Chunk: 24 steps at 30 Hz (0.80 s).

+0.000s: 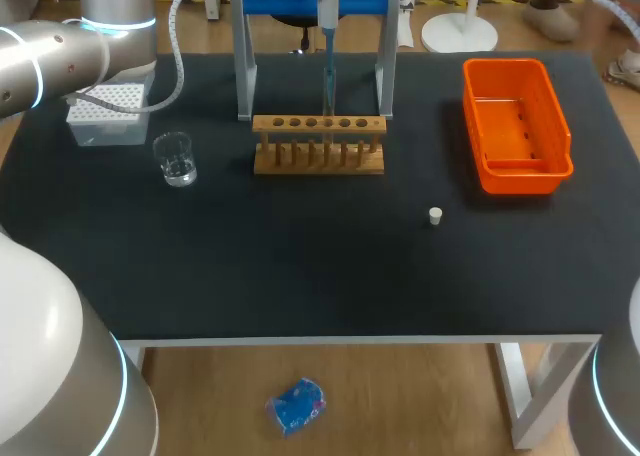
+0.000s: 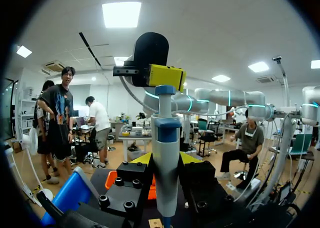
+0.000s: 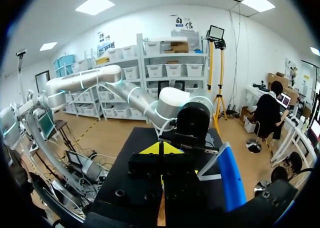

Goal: Invert the test tube, pick up the pipette, mount the tip to pipette, aspirate from beaker and dispense into the tube, eject the tip, return the pipette, and cap with the stopper.

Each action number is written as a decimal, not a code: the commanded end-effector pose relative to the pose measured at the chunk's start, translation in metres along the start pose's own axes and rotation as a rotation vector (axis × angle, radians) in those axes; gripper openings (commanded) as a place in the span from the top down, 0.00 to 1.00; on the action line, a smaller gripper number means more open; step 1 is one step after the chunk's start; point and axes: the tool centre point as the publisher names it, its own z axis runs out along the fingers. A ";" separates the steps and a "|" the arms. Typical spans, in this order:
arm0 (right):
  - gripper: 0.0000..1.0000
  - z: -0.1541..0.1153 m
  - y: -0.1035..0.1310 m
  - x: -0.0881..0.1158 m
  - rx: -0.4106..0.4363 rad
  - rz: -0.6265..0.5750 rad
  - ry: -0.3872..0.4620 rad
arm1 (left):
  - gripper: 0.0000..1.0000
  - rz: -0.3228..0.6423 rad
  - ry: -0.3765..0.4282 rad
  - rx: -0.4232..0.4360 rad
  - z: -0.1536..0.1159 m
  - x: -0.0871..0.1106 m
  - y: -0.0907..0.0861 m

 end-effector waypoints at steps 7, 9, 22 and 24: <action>1.00 -0.001 0.006 -0.004 -0.005 -0.018 -0.007 | 1.00 0.000 0.002 0.000 0.000 -0.001 0.000; 1.00 0.000 0.004 -0.006 -0.006 -0.016 -0.007 | 1.00 0.000 0.002 0.000 0.000 -0.001 0.000; 1.00 0.003 -0.004 -0.010 -0.010 -0.003 -0.004 | 1.00 0.000 0.002 0.000 0.000 -0.001 0.000; 1.00 0.003 -0.004 -0.010 -0.010 -0.001 -0.004 | 1.00 0.000 0.002 0.000 0.000 -0.001 0.000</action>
